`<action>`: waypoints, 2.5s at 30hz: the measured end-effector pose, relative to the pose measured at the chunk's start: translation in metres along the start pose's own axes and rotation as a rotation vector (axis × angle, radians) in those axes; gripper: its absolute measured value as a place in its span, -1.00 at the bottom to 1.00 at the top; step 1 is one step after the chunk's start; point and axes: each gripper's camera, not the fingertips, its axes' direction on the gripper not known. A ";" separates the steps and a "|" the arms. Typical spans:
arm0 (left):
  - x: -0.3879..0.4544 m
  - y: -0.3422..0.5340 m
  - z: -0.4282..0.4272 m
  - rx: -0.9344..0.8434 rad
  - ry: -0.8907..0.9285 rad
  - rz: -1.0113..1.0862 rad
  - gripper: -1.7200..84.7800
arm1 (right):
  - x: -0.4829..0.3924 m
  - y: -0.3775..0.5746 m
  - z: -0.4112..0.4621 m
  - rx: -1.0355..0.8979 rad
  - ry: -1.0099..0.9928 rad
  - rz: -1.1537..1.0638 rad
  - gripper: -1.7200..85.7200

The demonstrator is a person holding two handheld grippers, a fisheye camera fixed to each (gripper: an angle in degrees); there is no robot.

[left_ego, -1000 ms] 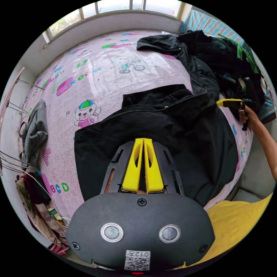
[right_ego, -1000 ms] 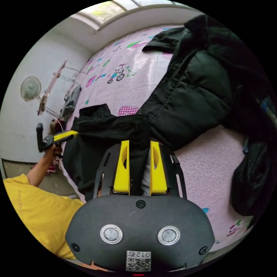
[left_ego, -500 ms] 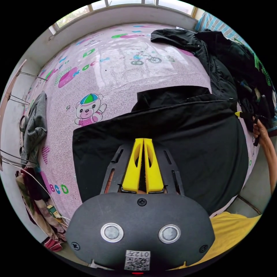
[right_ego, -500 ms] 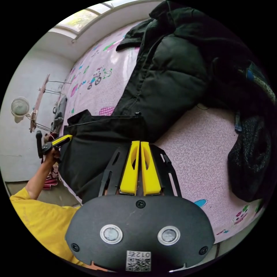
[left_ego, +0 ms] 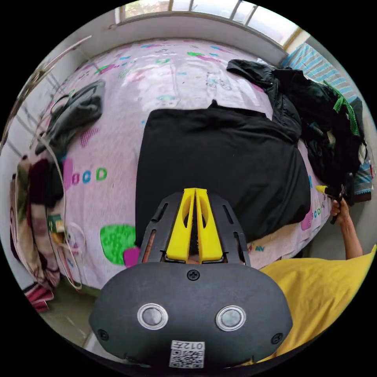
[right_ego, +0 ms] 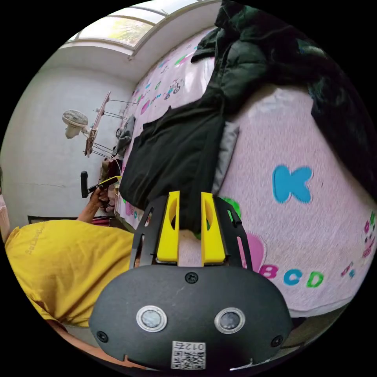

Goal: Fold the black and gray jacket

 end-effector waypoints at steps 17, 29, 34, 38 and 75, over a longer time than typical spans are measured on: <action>-0.037 0.065 -0.005 0.061 0.024 -0.154 -0.96 | -0.010 0.052 0.008 -0.025 0.087 -0.116 -0.89; -0.015 0.008 0.056 -0.134 -0.056 -0.070 -0.96 | -0.080 -0.008 -0.030 -0.305 0.362 -0.250 -0.96; -0.004 0.003 0.079 -0.182 -0.056 -0.029 -0.96 | -0.092 -0.030 -0.025 -0.443 0.468 -0.264 -0.96; 0.004 -0.002 0.087 -0.193 -0.073 -0.003 -0.96 | -0.050 -0.017 0.022 -0.454 0.467 -0.094 -0.96; 0.051 -0.110 0.053 0.037 -0.098 0.091 -0.96 | -0.256 -0.185 0.114 -0.016 0.470 -0.277 -0.95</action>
